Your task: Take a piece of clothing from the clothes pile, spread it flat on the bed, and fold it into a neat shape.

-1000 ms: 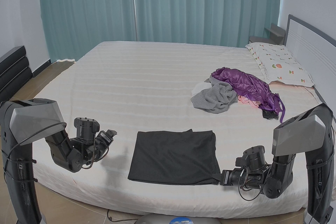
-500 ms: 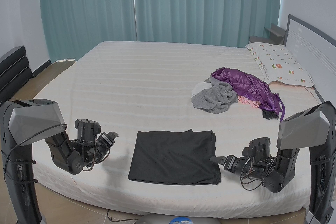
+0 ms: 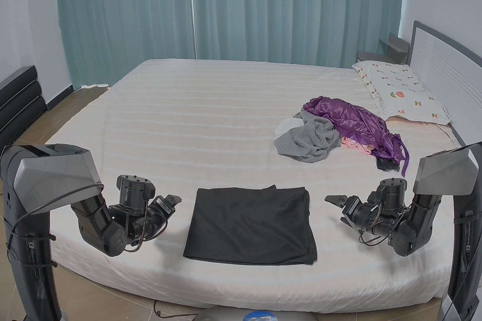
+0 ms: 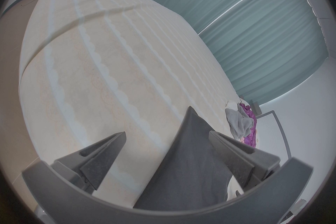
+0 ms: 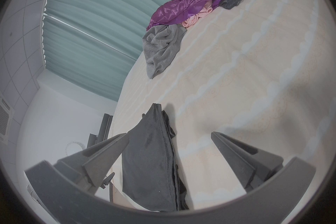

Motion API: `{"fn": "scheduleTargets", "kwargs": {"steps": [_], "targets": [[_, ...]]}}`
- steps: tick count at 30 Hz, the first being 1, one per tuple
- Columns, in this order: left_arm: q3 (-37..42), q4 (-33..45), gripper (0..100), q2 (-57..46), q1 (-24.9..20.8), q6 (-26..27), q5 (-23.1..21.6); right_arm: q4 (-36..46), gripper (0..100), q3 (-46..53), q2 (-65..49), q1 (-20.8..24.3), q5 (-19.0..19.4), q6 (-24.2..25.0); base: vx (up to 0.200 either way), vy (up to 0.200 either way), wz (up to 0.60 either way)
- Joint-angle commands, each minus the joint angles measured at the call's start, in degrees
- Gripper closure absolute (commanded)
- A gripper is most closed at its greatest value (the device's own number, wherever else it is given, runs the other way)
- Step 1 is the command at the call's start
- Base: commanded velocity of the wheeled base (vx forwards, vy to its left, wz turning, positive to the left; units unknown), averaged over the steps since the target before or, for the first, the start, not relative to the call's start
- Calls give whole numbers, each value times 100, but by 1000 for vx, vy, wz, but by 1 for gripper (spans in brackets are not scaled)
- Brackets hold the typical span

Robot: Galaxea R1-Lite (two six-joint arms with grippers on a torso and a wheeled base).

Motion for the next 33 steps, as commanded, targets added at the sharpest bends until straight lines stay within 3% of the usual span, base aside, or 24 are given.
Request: {"fn": "scheduleTargets", "kwargs": {"steps": [1,8,14,28,32,33], "targets": [[7,-3,0,24,-49,4,12,0,0,-17,32,-50,12,2,0,0,0],[-2,-3,0,33,-67,13,12,-26,0,1,50,-23,3,2,0,0,0],[-37,6,0,33,-67,13,12,-35,0,10,59,-15,3,2,-200,0,0],[-626,6,0,270,-76,57,-14,-53,0,-8,59,-15,3,11,0,0,0],[-767,6,0,481,-146,409,-14,-53,0,-8,68,-6,3,11,0,0,0],[-934,6,0,675,-146,848,-14,-53,0,-8,68,-6,3,11,0,0,0]]}}
